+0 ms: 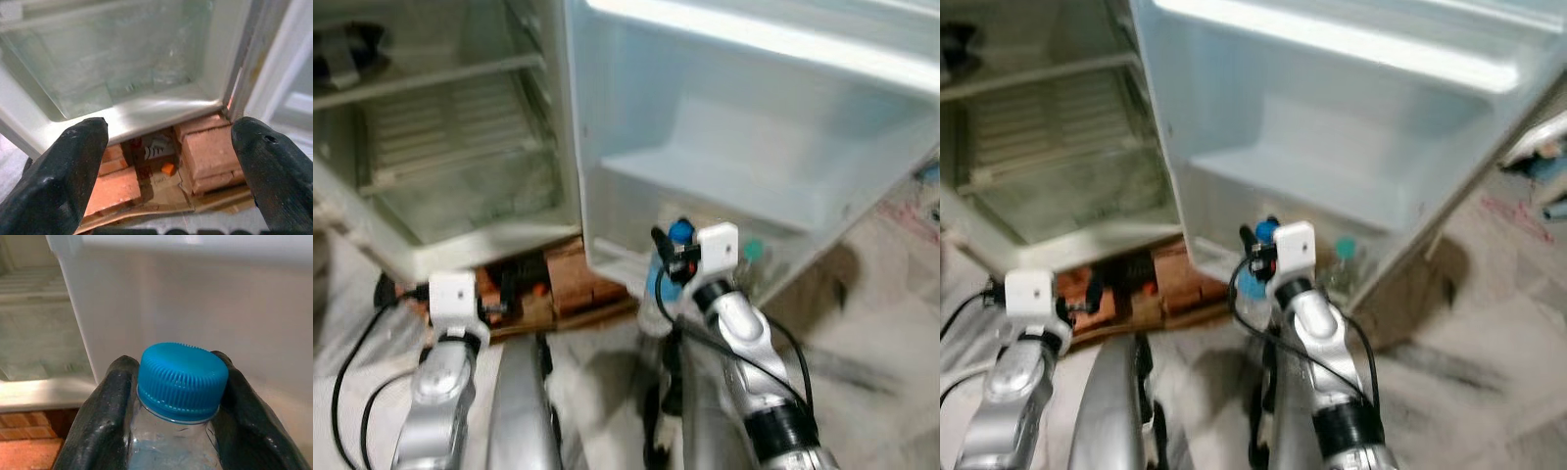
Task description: Restocking fridge
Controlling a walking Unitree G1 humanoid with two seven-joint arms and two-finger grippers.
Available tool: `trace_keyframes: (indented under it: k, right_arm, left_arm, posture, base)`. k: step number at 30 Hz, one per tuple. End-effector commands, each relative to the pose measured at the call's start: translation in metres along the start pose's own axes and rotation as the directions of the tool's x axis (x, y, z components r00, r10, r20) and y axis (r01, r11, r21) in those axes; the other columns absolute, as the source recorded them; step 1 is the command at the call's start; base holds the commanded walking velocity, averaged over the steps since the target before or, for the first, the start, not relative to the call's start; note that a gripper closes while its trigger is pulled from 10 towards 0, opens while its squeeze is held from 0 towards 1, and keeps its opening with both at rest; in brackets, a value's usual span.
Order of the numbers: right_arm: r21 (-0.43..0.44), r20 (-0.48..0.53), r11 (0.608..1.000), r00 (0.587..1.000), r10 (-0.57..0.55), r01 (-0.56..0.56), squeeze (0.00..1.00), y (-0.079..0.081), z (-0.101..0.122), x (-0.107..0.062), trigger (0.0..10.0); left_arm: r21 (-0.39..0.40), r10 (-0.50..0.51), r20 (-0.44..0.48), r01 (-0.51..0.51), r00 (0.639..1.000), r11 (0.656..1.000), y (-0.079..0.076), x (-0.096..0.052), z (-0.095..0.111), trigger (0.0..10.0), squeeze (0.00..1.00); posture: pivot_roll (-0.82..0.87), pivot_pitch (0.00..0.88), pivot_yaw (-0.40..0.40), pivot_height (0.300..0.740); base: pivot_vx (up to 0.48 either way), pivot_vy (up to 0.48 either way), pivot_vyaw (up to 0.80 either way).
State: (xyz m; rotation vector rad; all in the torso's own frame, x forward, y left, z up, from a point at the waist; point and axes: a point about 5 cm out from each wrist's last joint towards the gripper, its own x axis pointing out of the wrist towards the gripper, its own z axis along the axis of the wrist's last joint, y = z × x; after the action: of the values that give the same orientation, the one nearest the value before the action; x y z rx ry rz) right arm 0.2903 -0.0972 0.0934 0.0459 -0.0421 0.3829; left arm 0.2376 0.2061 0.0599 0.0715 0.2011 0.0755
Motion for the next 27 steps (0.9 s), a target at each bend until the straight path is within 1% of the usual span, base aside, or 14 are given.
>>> trace_keyframes:
  k: [1, 5, 6, 7, 9, 14, 16, 17, 19, 21, 22, 23, 26, 27]
  right_arm:
    - [-0.024, 0.014, 0.999, 1.000, 0.024, -0.024, 0.00, 0.002, 0.004, 0.004, 10.0]
    - [-0.071, 0.048, 0.995, 0.997, 0.067, -0.064, 0.00, 0.008, 0.009, 0.007, 10.0]
    - [-0.102, 0.080, 0.989, 0.990, 0.115, -0.107, 0.00, 0.014, 0.016, 0.013, 10.0]
    - [-0.102, 0.080, 0.989, 0.990, 0.115, -0.107, 0.00, 0.014, 0.016, 0.013, 10.0]
    - [-0.124, 0.105, 0.982, 0.982, 0.155, -0.142, 0.00, 0.019, 0.023, 0.019, 10.0]
    - [-0.187, 0.203, 0.960, 0.948, 0.245, -0.209, 0.00, 0.034, 0.050, 0.041, 10.0]
    - [-0.208, 0.240, 0.954, 0.935, 0.263, -0.215, 0.00, 0.038, 0.060, 0.050, 10.0]
    - [-0.233, 0.269, 0.947, 0.921, 0.282, -0.223, 0.00, 0.043, 0.068, 0.056, 10.0]
    - [-0.233, 0.269, 0.947, 0.921, 0.282, -0.223, 0.00, 0.043, 0.068, 0.056, 10.0]
    - [-0.287, 0.300, 0.933, 0.905, 0.301, -0.215, 0.00, 0.048, 0.075, 0.063, 10.0]
    - [-0.287, 0.300, 0.933, 0.905, 0.301, -0.215, 0.00, 0.048, 0.075, 0.063, 10.0]
    - [-0.305, 0.304, 0.928, 0.902, 0.307, -0.213, 0.00, 0.049, 0.076, 0.064, 10.0]
    - [-0.382, 0.320, 0.904, 0.890, 0.325, -0.193, 0.00, 0.053, 0.077, 0.066, 10.0]
    - [-0.428, 0.321, 0.884, 0.883, 0.344, -0.188, 0.00, 0.055, 0.077, 0.066, 10.0]
  left_arm:
    - [0.005, 0.007, -0.006, -0.007, 1.000, 1.000, 0.004, -0.003, 0.000, 10.0, 0.00]
    - [0.032, -0.007, -0.017, 0.008, 1.000, 0.999, 0.006, -0.004, -0.001, 10.0, 0.00]
    - [0.045, -0.010, -0.024, 0.011, 1.000, 0.999, 0.010, -0.005, -0.001, 10.0, 0.00]
    - [0.045, -0.010, -0.024, 0.011, 1.000, 0.999, 0.010, -0.005, -0.001, 10.0, 0.00]
    - [0.049, -0.013, -0.031, 0.014, 0.999, 0.999, 0.014, -0.007, -0.002, 10.0, 0.00]
    - [0.069, -0.003, -0.044, 0.006, 0.999, 0.998, 0.019, -0.013, -0.002, 10.0, 0.00]
    - [0.074, 0.013, -0.041, -0.010, 0.999, 0.997, 0.020, -0.017, -0.002, 10.0, 0.00]
    - [0.078, 0.038, -0.033, -0.036, 0.999, 0.996, 0.021, -0.021, 0.000, 10.0, 0.00]
    - [0.078, 0.038, -0.033, -0.036, 0.999, 0.996, 0.021, -0.021, 0.000, 10.0, 0.00]
    - [0.082, 0.061, -0.015, -0.059, 0.998, 0.995, 0.021, -0.026, 0.003, 10.0, 0.00]
    - [0.082, 0.061, -0.015, -0.059, 0.998, 0.995, 0.021, -0.026, 0.003, 10.0, 0.00]
    - [0.085, 0.063, -0.010, -0.062, 0.998, 0.994, 0.021, -0.028, 0.004, 10.0, 0.00]
    - [0.088, 0.080, -0.001, -0.079, 0.997, 0.993, 0.024, -0.031, 0.005, 10.0, 0.00]
    - [0.086, 0.086, 0.000, -0.086, 0.996, 0.993, 0.025, -0.032, 0.005, 10.0, 0.00]
  posture:
    - [0.08, 0.190, -0.031, 0.508]
    - [0.08, 0.196, -0.032, 0.508]
    - [0.09, 0.205, -0.034, 0.508]
    - [0.09, 0.205, -0.034, 0.508]
    - [0.10, 0.212, -0.036, 0.508]
    - [0.12, 0.237, -0.048, 0.508]
    - [0.13, 0.247, -0.054, 0.508]
    - [0.13, 0.253, -0.058, 0.508]
    - [0.13, 0.253, -0.058, 0.508]
    - [0.15, 0.267, -0.072, 0.508]
    - [0.15, 0.267, -0.072, 0.508]
    - [0.15, 0.267, -0.072, 0.508]
    - [0.16, 0.276, -0.076, 0.508]
    - [0.16, 0.281, -0.077, 0.508]
  base:
    - [0.000, 0.000, 0.00]
    - [0.000, 0.000, 0.00]
    - [0.000, 0.000, 0.00]
    - [0.000, 0.000, 0.00]
    - [0.000, 0.000, 0.00]
    - [0.000, 0.000, 0.00]
    - [0.000, 0.000, 0.00]
    - [0.000, 0.000, 0.00]
    - [0.000, 0.000, 0.00]
    - [0.000, 0.000, 0.00]
    - [0.000, 0.000, 0.00]
    - [0.000, 0.000, 0.00]
    - [0.000, 0.000, 0.00]
    - [0.000, 0.000, 0.00]
